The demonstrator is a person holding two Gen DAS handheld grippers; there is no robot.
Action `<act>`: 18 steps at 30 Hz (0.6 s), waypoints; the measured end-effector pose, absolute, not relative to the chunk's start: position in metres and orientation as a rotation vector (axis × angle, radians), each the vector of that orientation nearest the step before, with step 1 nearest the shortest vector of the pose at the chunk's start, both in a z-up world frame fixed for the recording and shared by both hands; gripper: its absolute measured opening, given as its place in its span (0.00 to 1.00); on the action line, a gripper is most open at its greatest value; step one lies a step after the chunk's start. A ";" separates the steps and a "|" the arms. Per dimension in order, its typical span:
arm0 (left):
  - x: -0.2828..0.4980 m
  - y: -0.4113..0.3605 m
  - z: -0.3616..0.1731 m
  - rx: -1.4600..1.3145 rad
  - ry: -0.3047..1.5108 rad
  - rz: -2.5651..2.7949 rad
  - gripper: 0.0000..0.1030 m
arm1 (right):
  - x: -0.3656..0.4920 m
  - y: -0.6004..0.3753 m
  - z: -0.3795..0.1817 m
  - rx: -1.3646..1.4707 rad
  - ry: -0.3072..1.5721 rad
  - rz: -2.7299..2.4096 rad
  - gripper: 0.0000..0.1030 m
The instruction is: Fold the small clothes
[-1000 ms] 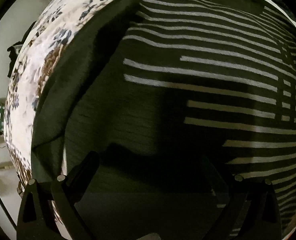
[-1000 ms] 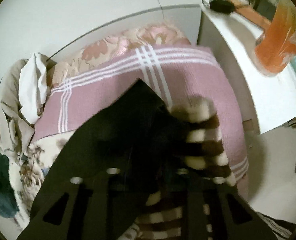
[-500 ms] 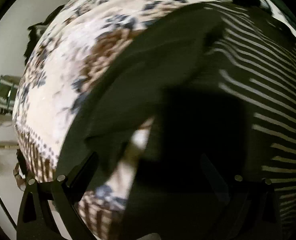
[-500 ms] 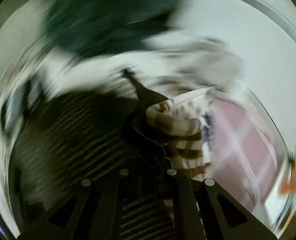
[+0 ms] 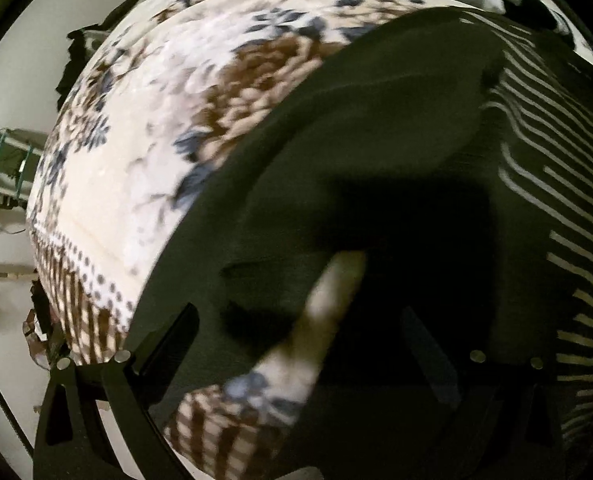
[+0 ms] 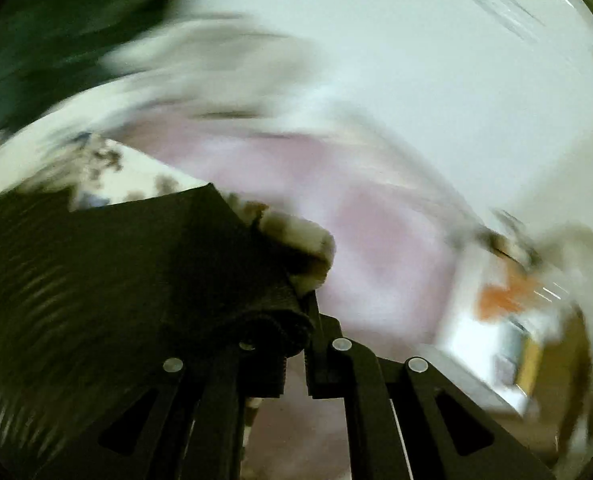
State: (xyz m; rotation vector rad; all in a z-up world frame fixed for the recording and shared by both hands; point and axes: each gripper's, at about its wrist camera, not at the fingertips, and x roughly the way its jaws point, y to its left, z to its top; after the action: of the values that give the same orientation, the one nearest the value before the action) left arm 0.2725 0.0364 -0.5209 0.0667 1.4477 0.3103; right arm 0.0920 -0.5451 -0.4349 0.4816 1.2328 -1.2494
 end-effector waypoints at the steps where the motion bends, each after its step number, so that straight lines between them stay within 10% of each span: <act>1: 0.274 0.028 -0.521 0.072 1.447 0.290 1.00 | 0.060 -0.575 -0.443 0.506 1.268 -1.345 0.06; 5: 0.278 -0.008 -0.519 0.115 1.445 0.212 1.00 | -0.040 -0.645 -0.490 0.817 1.415 -1.450 0.11; 9: 0.279 -0.048 -0.511 0.194 1.413 0.134 1.00 | -0.079 -0.653 -0.478 0.949 1.278 -1.470 0.48; 18: 0.278 -0.105 -0.505 0.301 1.392 0.048 1.00 | -0.089 -0.629 -0.531 1.540 0.830 -1.105 0.49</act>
State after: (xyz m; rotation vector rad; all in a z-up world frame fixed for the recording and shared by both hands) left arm 0.2777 -0.1053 -0.5051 0.3010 1.3924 0.0483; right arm -0.0895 -0.6285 -0.5307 1.5403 0.8302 -1.1053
